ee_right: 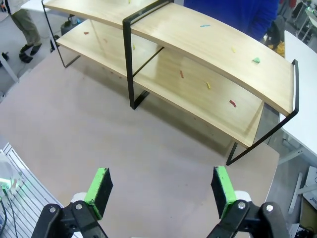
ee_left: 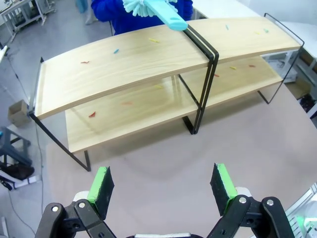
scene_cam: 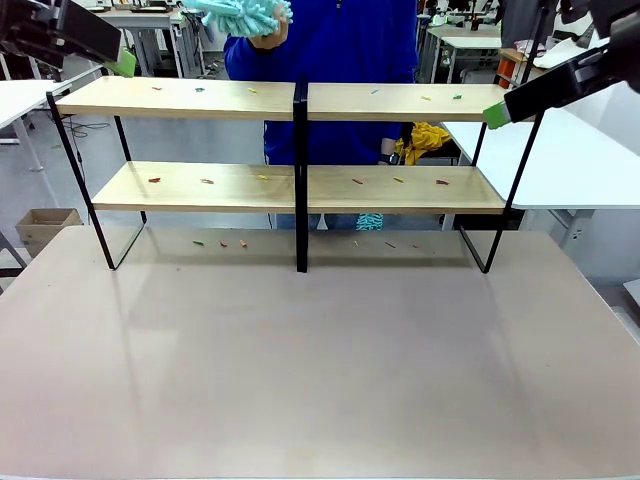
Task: Clean the shelves.
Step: Pick up the Duster when the human hands it over.
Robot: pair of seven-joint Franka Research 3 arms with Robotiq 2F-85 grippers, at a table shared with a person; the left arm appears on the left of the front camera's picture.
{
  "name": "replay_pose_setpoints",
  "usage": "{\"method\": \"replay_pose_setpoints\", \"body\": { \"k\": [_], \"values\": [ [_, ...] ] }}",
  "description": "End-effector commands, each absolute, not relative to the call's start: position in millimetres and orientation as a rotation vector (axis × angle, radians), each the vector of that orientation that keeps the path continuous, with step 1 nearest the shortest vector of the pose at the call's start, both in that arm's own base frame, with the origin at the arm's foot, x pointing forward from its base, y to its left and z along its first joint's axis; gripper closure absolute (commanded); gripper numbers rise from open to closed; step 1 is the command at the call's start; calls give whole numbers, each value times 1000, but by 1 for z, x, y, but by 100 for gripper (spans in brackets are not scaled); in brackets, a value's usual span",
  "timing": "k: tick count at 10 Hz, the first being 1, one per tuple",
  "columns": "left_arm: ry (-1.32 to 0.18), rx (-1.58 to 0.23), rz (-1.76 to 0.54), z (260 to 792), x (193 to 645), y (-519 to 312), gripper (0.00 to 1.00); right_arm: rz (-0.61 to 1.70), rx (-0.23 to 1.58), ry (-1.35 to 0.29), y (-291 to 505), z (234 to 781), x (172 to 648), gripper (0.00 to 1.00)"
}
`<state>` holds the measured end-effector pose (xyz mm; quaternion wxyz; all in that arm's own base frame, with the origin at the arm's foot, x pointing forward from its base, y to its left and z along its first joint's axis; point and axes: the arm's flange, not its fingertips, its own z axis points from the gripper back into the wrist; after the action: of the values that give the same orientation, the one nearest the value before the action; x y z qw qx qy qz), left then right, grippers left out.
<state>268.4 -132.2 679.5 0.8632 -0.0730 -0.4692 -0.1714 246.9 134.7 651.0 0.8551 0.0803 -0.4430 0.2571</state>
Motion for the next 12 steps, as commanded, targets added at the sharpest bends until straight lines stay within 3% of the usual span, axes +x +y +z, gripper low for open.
{"method": "replay_pose_setpoints", "body": {
  "k": [1, 12],
  "values": [
    [-968, -149, -345, 680, 270, -133, 0, 579, 201, -953, 140, 655, 252, 0],
    [-949, -139, -368, 674, 271, -133, 0, 628, 287, -1046, 172, 652, 233, 0]
  ]
}}
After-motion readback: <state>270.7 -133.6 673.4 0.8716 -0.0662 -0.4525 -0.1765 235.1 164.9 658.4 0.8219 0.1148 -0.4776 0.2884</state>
